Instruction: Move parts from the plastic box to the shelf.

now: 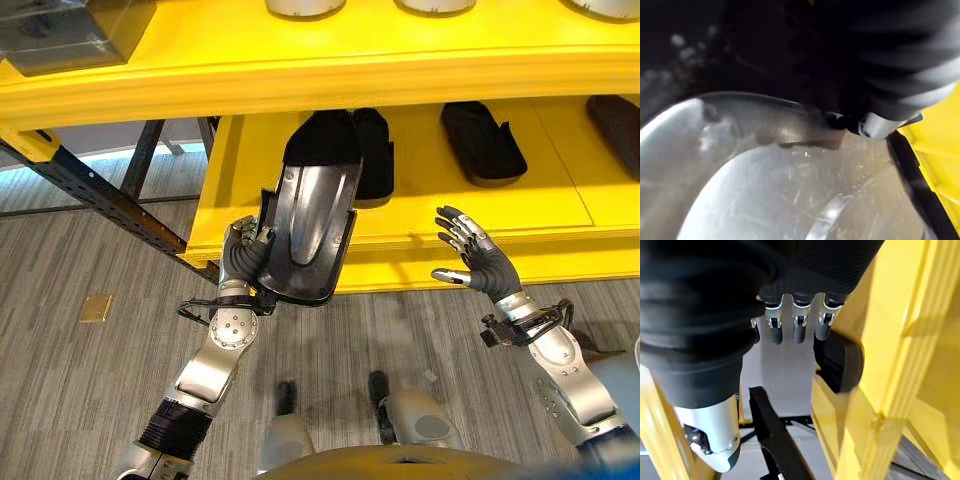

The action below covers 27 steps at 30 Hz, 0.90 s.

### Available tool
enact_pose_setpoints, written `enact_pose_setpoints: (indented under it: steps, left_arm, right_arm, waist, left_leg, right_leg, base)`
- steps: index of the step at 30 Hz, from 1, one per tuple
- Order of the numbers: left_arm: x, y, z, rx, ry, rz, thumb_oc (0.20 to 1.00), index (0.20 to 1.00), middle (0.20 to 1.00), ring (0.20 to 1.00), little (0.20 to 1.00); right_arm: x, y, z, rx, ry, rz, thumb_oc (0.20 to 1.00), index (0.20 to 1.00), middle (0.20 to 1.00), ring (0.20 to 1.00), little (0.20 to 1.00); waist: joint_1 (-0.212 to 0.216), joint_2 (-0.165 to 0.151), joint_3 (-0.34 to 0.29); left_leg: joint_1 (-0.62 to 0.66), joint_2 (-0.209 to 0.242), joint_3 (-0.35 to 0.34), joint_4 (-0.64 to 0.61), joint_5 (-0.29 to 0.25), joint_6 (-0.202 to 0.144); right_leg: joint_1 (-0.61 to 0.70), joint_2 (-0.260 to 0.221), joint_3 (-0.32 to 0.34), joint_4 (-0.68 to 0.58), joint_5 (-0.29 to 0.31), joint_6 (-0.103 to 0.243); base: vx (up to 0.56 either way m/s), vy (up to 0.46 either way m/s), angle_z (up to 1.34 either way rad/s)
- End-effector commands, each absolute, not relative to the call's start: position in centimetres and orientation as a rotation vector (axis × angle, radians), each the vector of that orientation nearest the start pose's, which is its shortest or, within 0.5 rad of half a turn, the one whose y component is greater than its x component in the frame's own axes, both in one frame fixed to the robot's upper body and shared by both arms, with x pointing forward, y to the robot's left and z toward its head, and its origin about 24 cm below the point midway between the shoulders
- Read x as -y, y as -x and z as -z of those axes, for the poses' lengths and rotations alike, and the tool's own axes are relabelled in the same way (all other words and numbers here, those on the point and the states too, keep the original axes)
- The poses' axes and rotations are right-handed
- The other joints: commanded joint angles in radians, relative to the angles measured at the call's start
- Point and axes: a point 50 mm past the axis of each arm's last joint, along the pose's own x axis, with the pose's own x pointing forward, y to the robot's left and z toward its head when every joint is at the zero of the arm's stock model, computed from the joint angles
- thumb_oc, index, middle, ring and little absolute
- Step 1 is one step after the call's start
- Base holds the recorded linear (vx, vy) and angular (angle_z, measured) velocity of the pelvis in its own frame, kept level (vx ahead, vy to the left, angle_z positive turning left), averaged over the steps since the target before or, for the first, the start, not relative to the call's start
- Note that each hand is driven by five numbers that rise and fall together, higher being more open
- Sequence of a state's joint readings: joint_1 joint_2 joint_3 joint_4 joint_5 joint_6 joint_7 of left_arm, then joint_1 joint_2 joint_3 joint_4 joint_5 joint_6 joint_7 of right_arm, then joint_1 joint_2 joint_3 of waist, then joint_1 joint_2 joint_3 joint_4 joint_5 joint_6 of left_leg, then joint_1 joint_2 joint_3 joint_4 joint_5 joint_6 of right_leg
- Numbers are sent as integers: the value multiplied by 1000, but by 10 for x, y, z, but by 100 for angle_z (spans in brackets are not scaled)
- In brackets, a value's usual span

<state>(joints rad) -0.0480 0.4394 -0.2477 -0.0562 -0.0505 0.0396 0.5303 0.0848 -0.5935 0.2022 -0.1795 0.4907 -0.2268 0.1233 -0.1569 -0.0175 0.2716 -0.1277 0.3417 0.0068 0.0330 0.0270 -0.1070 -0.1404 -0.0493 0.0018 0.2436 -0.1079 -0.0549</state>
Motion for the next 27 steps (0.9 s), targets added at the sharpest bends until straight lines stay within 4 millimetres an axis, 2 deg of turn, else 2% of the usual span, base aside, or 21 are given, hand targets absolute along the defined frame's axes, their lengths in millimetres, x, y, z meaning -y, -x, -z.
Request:
enact_pose_setpoints:
  steps: [1,4,8,11,14,18,19,22,27]
  left_arm:
    - [-197,-257,-105,350,-307,-353,200,200,200,200,200]
    - [-190,-263,-106,352,-303,-341,200,200,200,200,200]
    - [-184,-264,-103,324,-302,-310,200,200,200,200,200]
    - [-184,-265,-99,301,-312,-312,200,200,200,200,200]
    - [-188,-263,-99,305,-337,-332,200,200,200,200,200]
    - [-187,-265,-109,350,-343,-400,200,200,200,200,200]
    - [-183,-271,-118,396,-330,-427,200,200,200,200,200]
    - [-172,-282,-131,434,-292,-442,200,200,200,200,200]
    - [-155,-296,-139,420,-261,-416,200,200,200,200,200]
  right_arm:
    - [185,-230,-117,350,3,-446,1000,1000,1000,1000,1000]
    - [187,-231,-115,336,-7,-452,1000,1000,1000,1000,1000]
    - [184,-231,-101,252,-174,-481,1000,1000,1000,1000,1000]
    - [185,-230,-96,251,-223,-441,1000,1000,1000,1000,1000]
    - [193,-224,-100,304,-242,-305,1000,1000,1000,1000,1000]
    - [203,-217,-122,463,-95,-141,1000,1000,1000,1000,1000]
    - [202,-217,-137,555,-52,-82,1000,1000,1000,1000,1000]
    - [197,-223,-155,646,15,-75,1000,1000,1000,1000,1000]
    - [192,-232,-169,683,84,-117,1000,1000,1000,1000,1000]
  waist:
    - [-26,12,-8]
    - [-38,36,-7]
    - [-33,44,-25]
    - [-26,37,-37]
    - [-23,17,-46]
    - [-36,2,-28]
    - [-45,1,-10]
    - [-58,6,17]
    - [-74,5,33]
  left_leg:
    - [47,-36,83,-62,83,6]
    - [72,-67,112,-53,59,-1]
    - [102,-121,122,-53,31,3]
    - [116,-147,131,-58,16,13]
    - [119,-166,146,-58,-3,29]
    - [106,-179,168,-58,-17,42]
    - [90,-178,177,-55,-18,42]
    - [68,-172,182,-53,-9,38]
    - [65,-156,191,-46,2,30]
  right_leg:
    - [45,-8,12,-28,-47,99]
    - [34,-33,1,-19,-41,110]
    - [59,-69,-3,-80,12,146]
    - [77,-91,-13,-126,46,169]
    - [84,-102,-24,-161,72,186]
    - [69,-95,-20,-176,78,189]
    - [49,-86,-11,-170,74,185]
    - [27,-72,3,-159,67,176]
    - [23,-58,17,-150,62,169]
  base:
    - [-23,327,9]
    - [49,382,9]
    - [147,261,19]
    - [140,109,18]
    - [121,31,19]
    - [19,9,-1]
    - [-67,4,-14]
    - [-79,7,-17]
    - [12,-15,-13]
